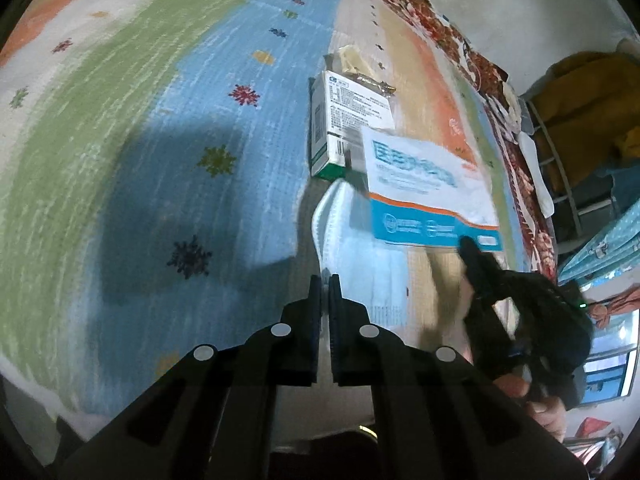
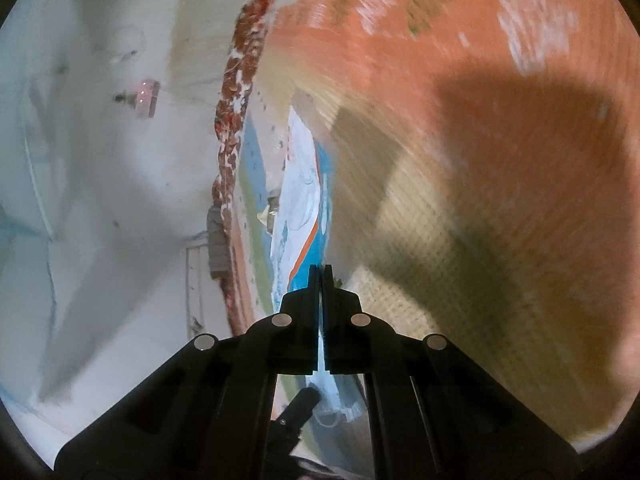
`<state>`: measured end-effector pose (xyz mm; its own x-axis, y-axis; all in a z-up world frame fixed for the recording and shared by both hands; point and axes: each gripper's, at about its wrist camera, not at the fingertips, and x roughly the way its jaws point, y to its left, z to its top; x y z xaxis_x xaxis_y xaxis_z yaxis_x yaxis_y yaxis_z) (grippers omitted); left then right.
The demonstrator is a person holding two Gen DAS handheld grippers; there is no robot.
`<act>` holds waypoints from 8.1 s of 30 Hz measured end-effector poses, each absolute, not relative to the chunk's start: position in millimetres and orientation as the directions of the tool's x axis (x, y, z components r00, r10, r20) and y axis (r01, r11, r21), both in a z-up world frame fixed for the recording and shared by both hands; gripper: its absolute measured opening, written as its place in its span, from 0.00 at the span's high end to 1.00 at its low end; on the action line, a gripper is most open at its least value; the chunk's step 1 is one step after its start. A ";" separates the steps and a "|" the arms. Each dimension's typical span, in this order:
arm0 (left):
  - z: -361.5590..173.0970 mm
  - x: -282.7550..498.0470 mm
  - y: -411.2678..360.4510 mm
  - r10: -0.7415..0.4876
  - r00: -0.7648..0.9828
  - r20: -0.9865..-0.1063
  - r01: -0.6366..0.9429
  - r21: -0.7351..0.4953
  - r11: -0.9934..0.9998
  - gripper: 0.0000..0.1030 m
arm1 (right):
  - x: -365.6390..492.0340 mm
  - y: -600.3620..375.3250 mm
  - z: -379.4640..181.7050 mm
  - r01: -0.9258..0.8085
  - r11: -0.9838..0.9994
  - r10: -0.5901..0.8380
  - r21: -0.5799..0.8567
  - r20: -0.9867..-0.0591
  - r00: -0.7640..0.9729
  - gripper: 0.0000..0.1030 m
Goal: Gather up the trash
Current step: 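Lift the mask and mask package with both tools and carry them over the bin, then open both tools to drop the mask and mask package into the bin, then move both open tools from the bin to the green-and-white box on the sheet, then close the left tool on the clear wrapper while the right tool grips the green-and-white box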
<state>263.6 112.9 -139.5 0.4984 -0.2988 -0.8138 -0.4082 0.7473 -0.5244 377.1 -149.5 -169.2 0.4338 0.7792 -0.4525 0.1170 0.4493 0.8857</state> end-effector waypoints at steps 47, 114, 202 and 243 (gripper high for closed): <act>-6.3 111.5 48.1 -0.195 0.576 -0.794 -0.230 -0.386 0.893 0.97 | 187.0 -132.9 7.6 -0.601 0.773 0.521 0.200 -0.741 0.423 1.00; -117.4 99.3 8.9 -0.206 0.292 -0.934 -0.401 -0.315 0.860 0.84 | 157.3 -146.2 -135.4 -0.505 0.841 0.241 0.192 -0.970 0.033 0.76; -76.2 354.6 197.8 -0.114 0.523 -0.844 -0.418 -0.370 0.830 0.11 | 335.5 -1.1 -110.5 -0.576 0.818 0.357 0.002 -0.787 0.504 0.09; -153.2 489.5 170.6 -0.227 0.407 -0.885 -0.360 -0.384 0.850 0.77 | 374.6 23.0 -140.0 -0.565 0.825 0.344 -0.012 -0.782 0.519 0.36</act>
<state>489.5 170.6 -153.2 0.4074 -0.2272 -0.8845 -0.3604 0.8499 -0.3843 374.6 23.0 -140.0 0.5192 0.3442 -0.7823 -0.5654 0.8247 -0.0124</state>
